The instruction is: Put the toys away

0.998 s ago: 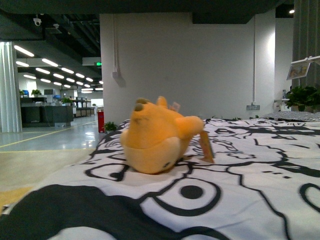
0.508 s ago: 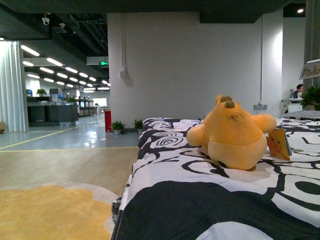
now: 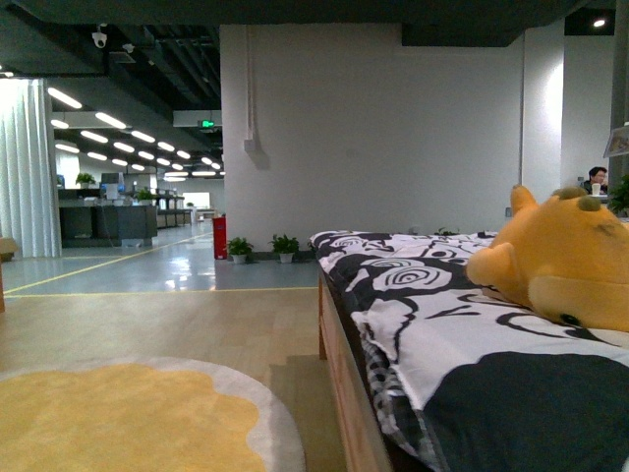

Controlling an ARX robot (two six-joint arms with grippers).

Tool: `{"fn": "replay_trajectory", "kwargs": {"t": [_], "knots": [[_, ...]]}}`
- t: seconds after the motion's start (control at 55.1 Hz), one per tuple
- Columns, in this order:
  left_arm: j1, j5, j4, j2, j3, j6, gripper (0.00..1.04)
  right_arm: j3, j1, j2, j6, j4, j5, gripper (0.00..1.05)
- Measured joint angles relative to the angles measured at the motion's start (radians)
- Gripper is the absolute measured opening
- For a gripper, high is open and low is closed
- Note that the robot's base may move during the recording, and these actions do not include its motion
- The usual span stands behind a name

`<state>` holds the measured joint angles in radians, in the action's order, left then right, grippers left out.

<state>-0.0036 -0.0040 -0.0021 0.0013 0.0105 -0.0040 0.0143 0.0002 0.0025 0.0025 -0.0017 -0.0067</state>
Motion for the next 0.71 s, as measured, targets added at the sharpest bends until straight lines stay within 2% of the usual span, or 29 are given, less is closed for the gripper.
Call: {"fn": "replay_trajectory", "kwargs": {"t": [0.254,0.29,0.327,0.399,0.581,0.708], "knots": [[0.000,0.002,0.000,0.000,0.000,0.000,0.98,0.000,0.000,0.000,0.000,0.000,0.003,0.98],[0.000,0.002,0.000,0.000,0.000,0.000,0.98,-0.001,0.008,0.004,0.012,0.009,0.034,0.98],[0.000,0.002,0.000,0.000,0.000,0.000,0.98,-0.001,0.032,0.029,0.044,0.061,0.117,0.98],[0.000,0.003,0.000,0.000,0.000,0.000,0.98,0.000,0.058,0.125,0.086,0.171,0.180,0.98],[0.000,0.003,0.000,0.000,0.000,0.000,0.98,0.035,0.126,0.459,0.107,0.483,0.199,0.98],[0.000,0.003,0.000,0.000,0.000,0.000,0.98,0.142,0.179,0.693,0.097,0.676,0.233,0.98]]}}
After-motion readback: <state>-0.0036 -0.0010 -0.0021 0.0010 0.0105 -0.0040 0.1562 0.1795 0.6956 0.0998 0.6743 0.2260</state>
